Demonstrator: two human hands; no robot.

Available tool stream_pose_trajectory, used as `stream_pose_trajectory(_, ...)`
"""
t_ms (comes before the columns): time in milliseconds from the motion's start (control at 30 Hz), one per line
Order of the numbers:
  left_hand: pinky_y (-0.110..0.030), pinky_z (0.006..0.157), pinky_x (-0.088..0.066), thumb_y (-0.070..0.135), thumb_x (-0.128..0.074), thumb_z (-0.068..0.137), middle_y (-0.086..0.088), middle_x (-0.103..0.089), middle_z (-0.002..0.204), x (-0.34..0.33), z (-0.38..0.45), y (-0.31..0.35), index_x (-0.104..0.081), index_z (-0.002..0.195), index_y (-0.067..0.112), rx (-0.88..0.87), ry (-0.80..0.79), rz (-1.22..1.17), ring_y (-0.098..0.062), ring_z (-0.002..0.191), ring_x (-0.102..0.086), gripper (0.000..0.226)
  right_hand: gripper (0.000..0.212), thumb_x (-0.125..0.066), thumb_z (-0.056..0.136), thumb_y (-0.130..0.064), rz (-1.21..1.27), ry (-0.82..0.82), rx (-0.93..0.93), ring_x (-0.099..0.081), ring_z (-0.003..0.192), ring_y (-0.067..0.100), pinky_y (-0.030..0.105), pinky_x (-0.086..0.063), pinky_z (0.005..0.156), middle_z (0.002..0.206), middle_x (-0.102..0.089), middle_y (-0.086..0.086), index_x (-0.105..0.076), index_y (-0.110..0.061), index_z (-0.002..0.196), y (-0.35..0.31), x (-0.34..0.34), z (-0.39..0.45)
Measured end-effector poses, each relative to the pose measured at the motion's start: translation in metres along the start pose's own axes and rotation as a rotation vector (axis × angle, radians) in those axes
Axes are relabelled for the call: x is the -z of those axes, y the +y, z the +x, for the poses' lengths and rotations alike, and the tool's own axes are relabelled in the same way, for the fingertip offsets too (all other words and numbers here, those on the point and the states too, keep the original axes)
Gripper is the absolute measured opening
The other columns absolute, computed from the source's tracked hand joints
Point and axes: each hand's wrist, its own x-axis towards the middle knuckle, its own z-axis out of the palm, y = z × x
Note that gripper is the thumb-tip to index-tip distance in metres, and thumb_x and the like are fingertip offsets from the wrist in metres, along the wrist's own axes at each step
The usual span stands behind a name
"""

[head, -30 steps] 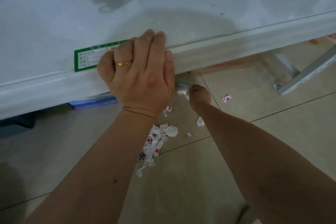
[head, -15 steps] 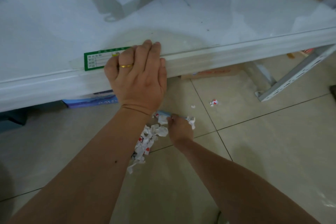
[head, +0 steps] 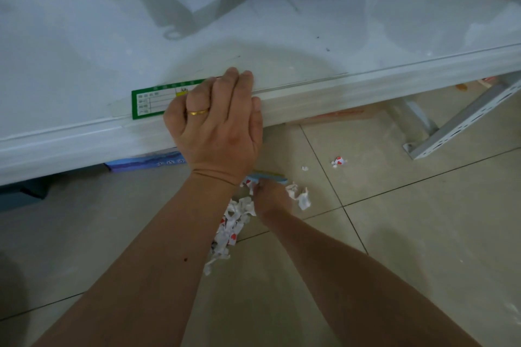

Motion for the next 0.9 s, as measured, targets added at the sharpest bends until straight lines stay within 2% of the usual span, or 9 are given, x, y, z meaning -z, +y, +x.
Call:
stream_pose_trajectory(200,-0.035,0.080,-0.031,0.028,-0.040,0.093,0.003,-0.073,0.101,0.002,0.001,0.000,-0.071,0.102,0.018,-0.003,0.006,-0.010,-0.016,0.091,-0.048,0.033,0.035,-0.031,0.101,-0.024,-0.007,0.144,0.031,-0.060,0.115,0.032,0.035,-0.047,0.090,0.122,-0.064,0.016,-0.054,-0.009,0.122,0.009,0.017,-0.008)
stream_pose_trajectory(367,-0.035,0.080,-0.031,0.027,-0.040,0.093,0.002,-0.073,0.099,0.000,-0.001,0.001,-0.071,0.101,0.018,-0.004,0.042,-0.013,-0.017,0.090,-0.048,0.033,0.037,-0.031,0.101,-0.028,0.017,0.236,-0.077,-0.059,0.115,0.034,0.037,-0.047,0.093,0.122,-0.064,0.016,-0.052,-0.012,0.127,0.037,0.060,0.020)
stream_pose_trajectory(600,-0.035,0.081,-0.028,0.027,-0.036,0.095,0.000,-0.073,0.097,-0.006,-0.003,0.000,-0.069,0.101,0.017,-0.006,0.077,-0.004,-0.019,0.089,-0.045,0.035,0.039,-0.035,0.099,-0.026,0.116,0.348,-0.252,-0.056,0.122,0.035,0.038,-0.044,0.100,0.127,-0.062,0.020,-0.058,-0.005,0.122,0.066,0.090,0.054)
stream_pose_trajectory(767,-0.036,0.081,-0.030,0.027,-0.035,0.095,0.001,-0.073,0.098,-0.005,-0.003,0.002,-0.070,0.102,0.017,-0.003,0.078,-0.015,-0.018,0.090,-0.046,0.037,0.040,-0.040,0.099,-0.024,0.168,0.317,-0.373,-0.052,0.127,0.035,0.037,-0.040,0.105,0.132,-0.058,0.022,-0.053,0.002,0.125,0.071,0.091,0.057)
stream_pose_trajectory(900,-0.036,0.080,-0.031,0.027,-0.036,0.095,0.002,-0.073,0.097,-0.005,-0.002,0.002,-0.071,0.101,0.017,0.012,0.064,-0.022,-0.017,0.090,-0.047,0.037,0.039,-0.038,0.100,-0.022,0.202,0.270,-0.354,-0.054,0.125,0.034,0.036,-0.042,0.101,0.131,-0.059,0.022,-0.053,0.003,0.125,0.055,0.080,0.043)
